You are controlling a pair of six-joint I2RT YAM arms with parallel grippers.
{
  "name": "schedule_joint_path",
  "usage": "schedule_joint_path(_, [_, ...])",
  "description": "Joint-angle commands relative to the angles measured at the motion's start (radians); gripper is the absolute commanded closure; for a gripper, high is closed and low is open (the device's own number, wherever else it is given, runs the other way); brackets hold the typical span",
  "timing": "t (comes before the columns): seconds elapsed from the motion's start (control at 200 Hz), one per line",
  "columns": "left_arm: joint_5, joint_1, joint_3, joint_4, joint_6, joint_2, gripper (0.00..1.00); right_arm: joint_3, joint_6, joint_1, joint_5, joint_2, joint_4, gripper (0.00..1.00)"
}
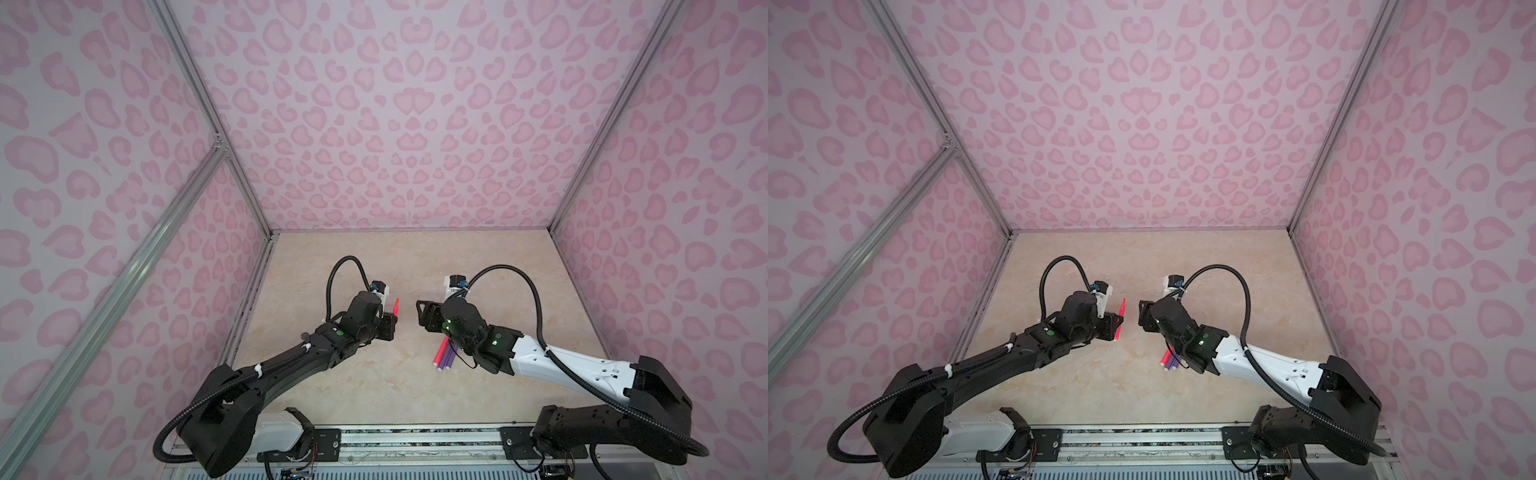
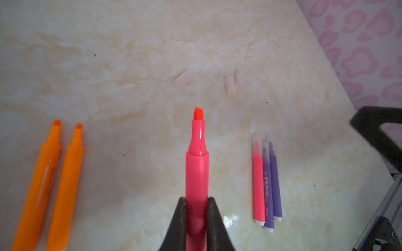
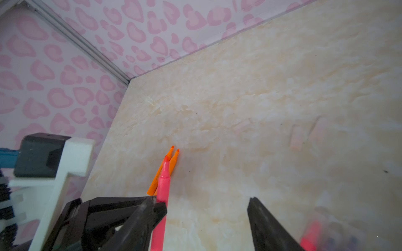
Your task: Insert the pens into the pen caps
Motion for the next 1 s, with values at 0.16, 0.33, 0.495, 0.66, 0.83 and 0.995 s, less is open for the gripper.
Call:
schedule_joint_path(0.16, [0.019,-0.055,-0.081,0.168,0.064,-0.16,0.96,0.067,0.042,0.033,-0.05,0.115,0.133,0.38])
schedule_joint_path(0.33, [-0.001,-0.075,-0.092,0.168,0.077,-0.191,0.96,0.098,0.047,0.035,-0.076,0.139,0.13,0.43])
schedule_joint_path(0.495, [-0.001,-0.081,-0.086,0.167,0.079,-0.182,0.96,0.094,0.059,0.036,-0.086,0.142,0.144,0.57])
schedule_joint_path(0.66, [0.0,-0.084,-0.083,0.167,0.08,-0.177,0.96,0.103,0.059,0.042,-0.088,0.146,0.137,0.7])
schedule_joint_path(0.83, [0.007,-0.085,-0.083,0.168,0.083,-0.176,0.96,0.109,0.062,0.042,-0.085,0.15,0.129,0.86])
schedule_joint_path(0.995, [0.006,-0.086,-0.08,0.167,0.082,-0.17,0.89,0.099,0.077,0.045,-0.093,0.146,0.14,1.0])
